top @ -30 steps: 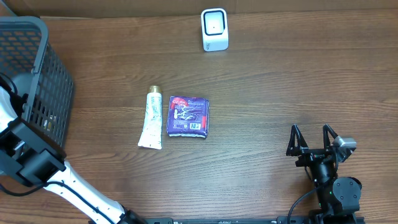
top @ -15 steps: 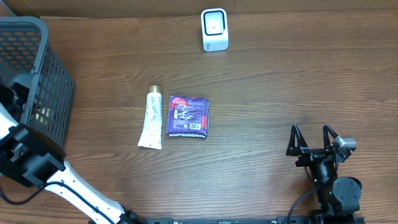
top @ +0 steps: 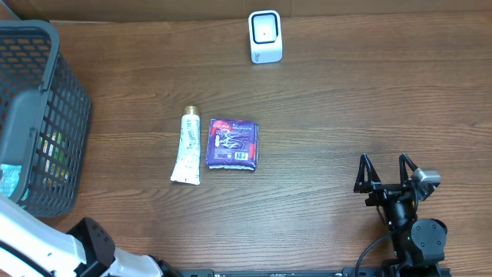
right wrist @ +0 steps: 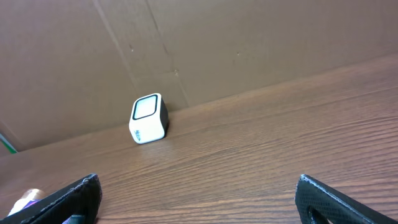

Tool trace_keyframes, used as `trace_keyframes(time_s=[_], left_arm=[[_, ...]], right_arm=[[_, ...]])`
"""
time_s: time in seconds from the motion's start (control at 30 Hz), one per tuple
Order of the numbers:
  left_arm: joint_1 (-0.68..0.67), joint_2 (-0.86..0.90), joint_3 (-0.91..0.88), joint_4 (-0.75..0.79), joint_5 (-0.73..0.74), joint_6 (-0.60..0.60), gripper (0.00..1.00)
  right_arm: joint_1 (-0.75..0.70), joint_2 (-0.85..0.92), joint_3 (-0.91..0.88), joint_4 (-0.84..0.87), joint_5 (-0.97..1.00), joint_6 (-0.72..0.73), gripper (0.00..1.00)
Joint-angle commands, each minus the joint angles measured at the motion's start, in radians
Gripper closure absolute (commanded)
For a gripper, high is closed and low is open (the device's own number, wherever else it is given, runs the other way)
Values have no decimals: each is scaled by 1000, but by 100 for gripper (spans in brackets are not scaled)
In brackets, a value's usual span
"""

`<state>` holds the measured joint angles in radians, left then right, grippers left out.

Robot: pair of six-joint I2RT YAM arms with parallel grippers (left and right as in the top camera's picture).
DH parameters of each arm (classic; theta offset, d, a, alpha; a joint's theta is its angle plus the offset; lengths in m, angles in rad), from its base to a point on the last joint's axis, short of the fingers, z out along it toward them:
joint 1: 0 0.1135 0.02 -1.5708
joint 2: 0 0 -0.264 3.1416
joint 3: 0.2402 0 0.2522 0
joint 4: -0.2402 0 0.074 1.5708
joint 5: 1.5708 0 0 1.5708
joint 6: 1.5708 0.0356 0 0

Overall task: Scan the item barcode
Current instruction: 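Reach into the basket and grasp the green tea pouch, left gripper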

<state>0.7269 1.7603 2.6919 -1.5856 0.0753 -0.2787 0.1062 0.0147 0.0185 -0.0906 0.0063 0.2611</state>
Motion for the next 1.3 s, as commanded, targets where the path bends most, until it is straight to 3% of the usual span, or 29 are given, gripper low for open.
trace_keyframes(time_s=[0.0, 0.13, 0.4, 0.57, 0.87, 1.27], left_arm=[[4, 88, -62, -6, -51, -24, 20], [10, 160, -92, -8, -58, -24, 18], [71, 329, -92, -95, -57, -19, 24], [121, 375, -159, -99, -15, 70, 25], [125, 377, -461, 27, 33, 240, 25], [124, 377, -863, 344, 29, 401, 27]], right_arm=[[7, -12, -11, 7, -1, -4, 0], [7, -12, -11, 7, -1, -3, 0], [7, -12, -11, 7, -1, -3, 0], [7, -12, -11, 7, 0, -4, 0], [7, -12, -11, 7, -1, -4, 0], [7, -12, -11, 7, -1, -4, 0]])
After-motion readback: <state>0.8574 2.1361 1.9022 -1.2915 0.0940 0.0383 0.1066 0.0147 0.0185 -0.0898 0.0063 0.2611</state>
